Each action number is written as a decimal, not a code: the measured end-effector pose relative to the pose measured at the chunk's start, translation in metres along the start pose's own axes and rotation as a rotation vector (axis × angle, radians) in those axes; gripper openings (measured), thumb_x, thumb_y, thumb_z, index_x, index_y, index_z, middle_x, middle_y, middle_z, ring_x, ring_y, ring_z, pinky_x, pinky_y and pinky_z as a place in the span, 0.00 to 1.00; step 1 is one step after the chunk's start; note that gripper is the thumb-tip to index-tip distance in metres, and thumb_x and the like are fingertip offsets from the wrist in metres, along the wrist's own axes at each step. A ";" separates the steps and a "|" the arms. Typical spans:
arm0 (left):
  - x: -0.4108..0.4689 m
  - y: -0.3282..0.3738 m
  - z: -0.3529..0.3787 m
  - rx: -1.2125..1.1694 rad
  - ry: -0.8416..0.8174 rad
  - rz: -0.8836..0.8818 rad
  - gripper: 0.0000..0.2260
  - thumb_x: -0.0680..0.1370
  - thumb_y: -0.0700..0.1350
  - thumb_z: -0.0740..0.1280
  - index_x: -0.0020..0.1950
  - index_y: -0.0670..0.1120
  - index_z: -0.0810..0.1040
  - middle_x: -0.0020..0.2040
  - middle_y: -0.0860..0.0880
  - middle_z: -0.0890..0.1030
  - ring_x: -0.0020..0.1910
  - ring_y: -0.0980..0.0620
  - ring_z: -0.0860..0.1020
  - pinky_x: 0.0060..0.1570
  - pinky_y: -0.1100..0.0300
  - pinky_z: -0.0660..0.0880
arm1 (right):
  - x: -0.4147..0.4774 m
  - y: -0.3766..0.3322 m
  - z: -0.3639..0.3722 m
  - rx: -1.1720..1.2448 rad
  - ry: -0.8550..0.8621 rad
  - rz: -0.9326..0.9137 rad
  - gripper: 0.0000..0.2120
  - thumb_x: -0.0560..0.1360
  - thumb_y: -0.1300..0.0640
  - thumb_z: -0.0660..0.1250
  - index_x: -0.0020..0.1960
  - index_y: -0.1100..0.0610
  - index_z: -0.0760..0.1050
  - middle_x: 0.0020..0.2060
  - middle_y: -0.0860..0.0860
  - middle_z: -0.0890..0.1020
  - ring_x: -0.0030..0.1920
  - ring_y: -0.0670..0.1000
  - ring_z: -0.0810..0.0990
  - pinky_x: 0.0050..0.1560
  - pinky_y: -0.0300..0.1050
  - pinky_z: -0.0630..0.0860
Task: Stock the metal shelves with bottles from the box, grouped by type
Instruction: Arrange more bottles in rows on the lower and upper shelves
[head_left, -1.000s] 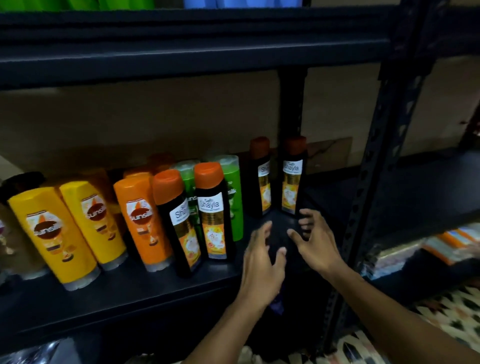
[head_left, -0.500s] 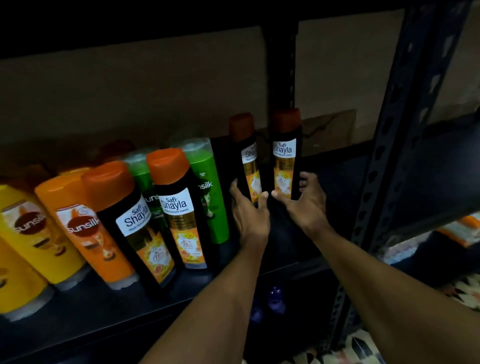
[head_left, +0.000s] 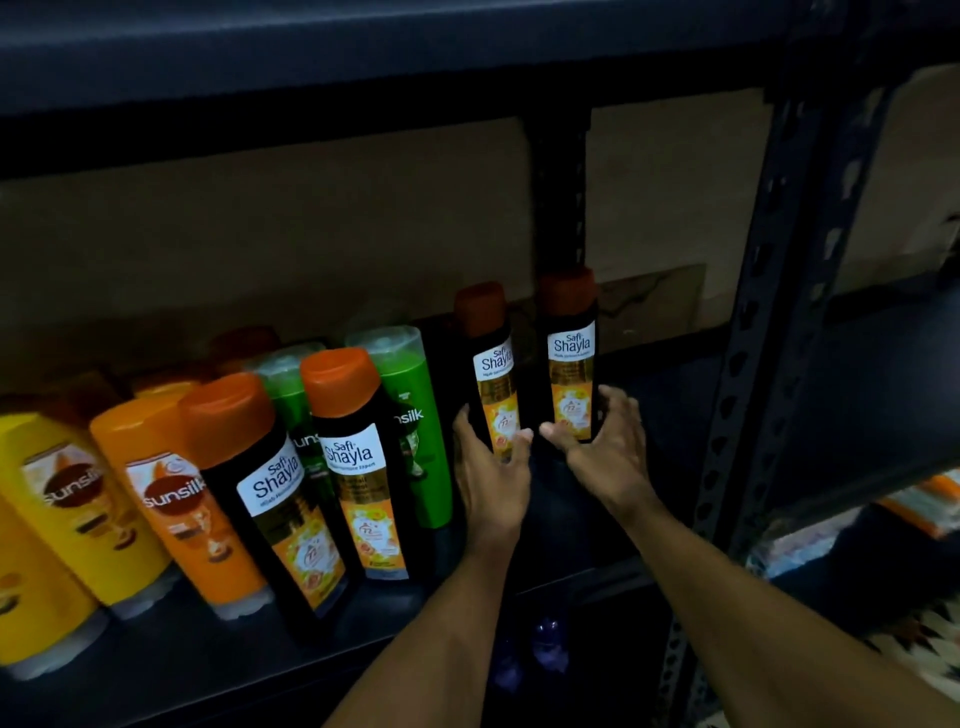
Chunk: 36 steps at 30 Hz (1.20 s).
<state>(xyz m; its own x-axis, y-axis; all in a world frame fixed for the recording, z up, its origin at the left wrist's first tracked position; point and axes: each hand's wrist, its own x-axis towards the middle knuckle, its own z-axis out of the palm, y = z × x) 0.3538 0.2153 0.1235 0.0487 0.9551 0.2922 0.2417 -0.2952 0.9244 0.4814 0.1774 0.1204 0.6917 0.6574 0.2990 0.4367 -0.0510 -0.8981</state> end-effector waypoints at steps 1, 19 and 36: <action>0.002 -0.001 0.001 -0.018 0.012 0.006 0.34 0.77 0.46 0.74 0.79 0.45 0.62 0.72 0.43 0.74 0.69 0.44 0.75 0.63 0.59 0.72 | 0.002 0.000 0.001 0.008 0.020 -0.005 0.32 0.69 0.48 0.79 0.68 0.52 0.69 0.60 0.48 0.71 0.61 0.49 0.74 0.62 0.47 0.73; 0.006 -0.006 0.003 -0.048 -0.071 0.002 0.28 0.81 0.42 0.70 0.79 0.43 0.64 0.61 0.46 0.81 0.39 0.73 0.76 0.38 0.77 0.69 | 0.006 0.001 0.005 0.107 -0.018 -0.035 0.32 0.72 0.55 0.77 0.72 0.52 0.69 0.62 0.49 0.78 0.57 0.45 0.75 0.50 0.35 0.68; 0.007 -0.002 0.003 -0.054 -0.045 0.061 0.24 0.79 0.45 0.71 0.74 0.46 0.70 0.63 0.47 0.81 0.61 0.50 0.80 0.62 0.52 0.77 | 0.011 0.010 0.005 0.126 0.004 -0.090 0.30 0.68 0.55 0.80 0.67 0.53 0.74 0.57 0.50 0.81 0.56 0.48 0.80 0.55 0.42 0.76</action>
<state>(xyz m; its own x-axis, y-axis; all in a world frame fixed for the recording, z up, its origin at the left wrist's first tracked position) 0.3568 0.2229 0.1228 0.1055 0.9350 0.3387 0.1840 -0.3531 0.9173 0.4903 0.1881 0.1126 0.6555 0.6519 0.3812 0.4216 0.1028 -0.9009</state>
